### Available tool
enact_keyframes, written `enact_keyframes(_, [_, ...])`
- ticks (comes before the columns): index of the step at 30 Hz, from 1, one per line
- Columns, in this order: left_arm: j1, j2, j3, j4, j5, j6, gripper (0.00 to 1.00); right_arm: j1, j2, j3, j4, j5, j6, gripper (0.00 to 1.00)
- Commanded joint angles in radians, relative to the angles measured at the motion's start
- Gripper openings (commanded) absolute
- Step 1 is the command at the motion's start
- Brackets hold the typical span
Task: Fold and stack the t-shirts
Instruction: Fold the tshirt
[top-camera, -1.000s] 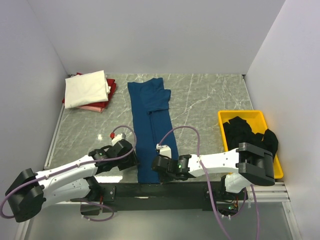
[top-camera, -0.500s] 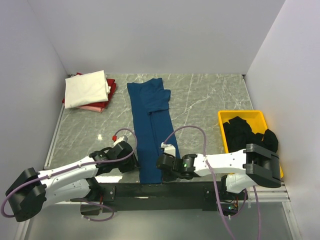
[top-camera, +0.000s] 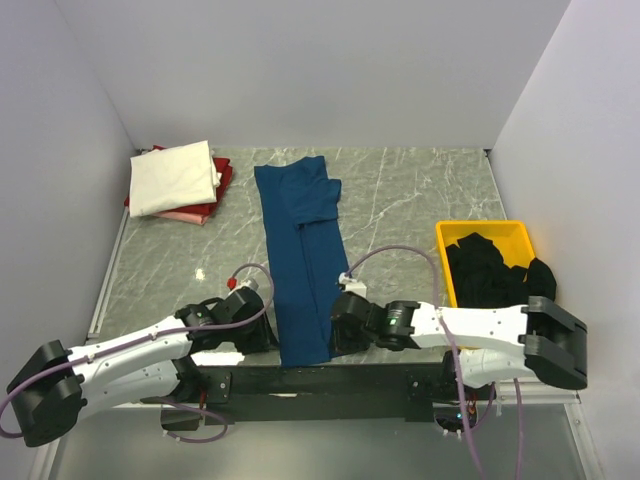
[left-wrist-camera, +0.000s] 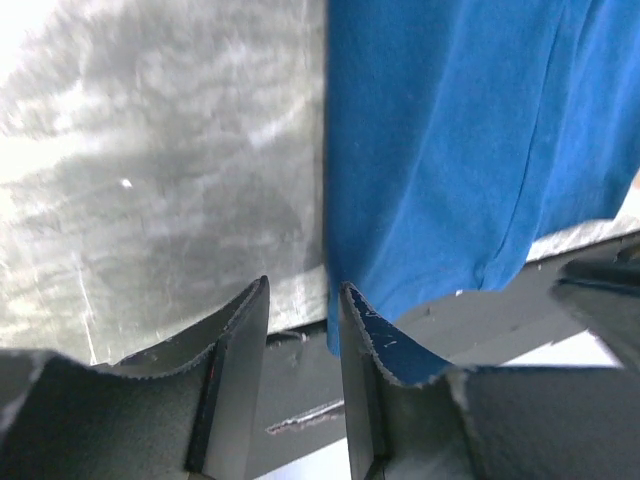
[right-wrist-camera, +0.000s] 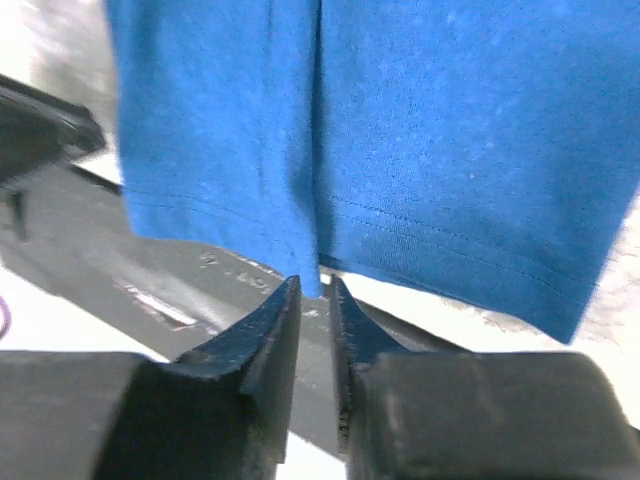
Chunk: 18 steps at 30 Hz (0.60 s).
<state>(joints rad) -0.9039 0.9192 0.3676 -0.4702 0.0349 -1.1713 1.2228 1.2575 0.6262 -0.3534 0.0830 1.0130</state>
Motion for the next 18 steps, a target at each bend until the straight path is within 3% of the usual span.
enact_keyframes(1, [-0.019,-0.032,0.004,-0.025,0.04,-0.013,0.39,-0.038,-0.084,-0.009,-0.021,-0.002,-0.028,0.29])
enact_keyframes(10, [-0.09,-0.003,0.001,0.005,0.046,-0.06,0.4,-0.18,-0.247,-0.126,-0.101,-0.005,-0.089,0.42])
enact_keyframes(18, [-0.164,0.018,-0.001,0.019,0.013,-0.129,0.41,-0.259,-0.359,-0.23,-0.131,-0.014,-0.106,0.43])
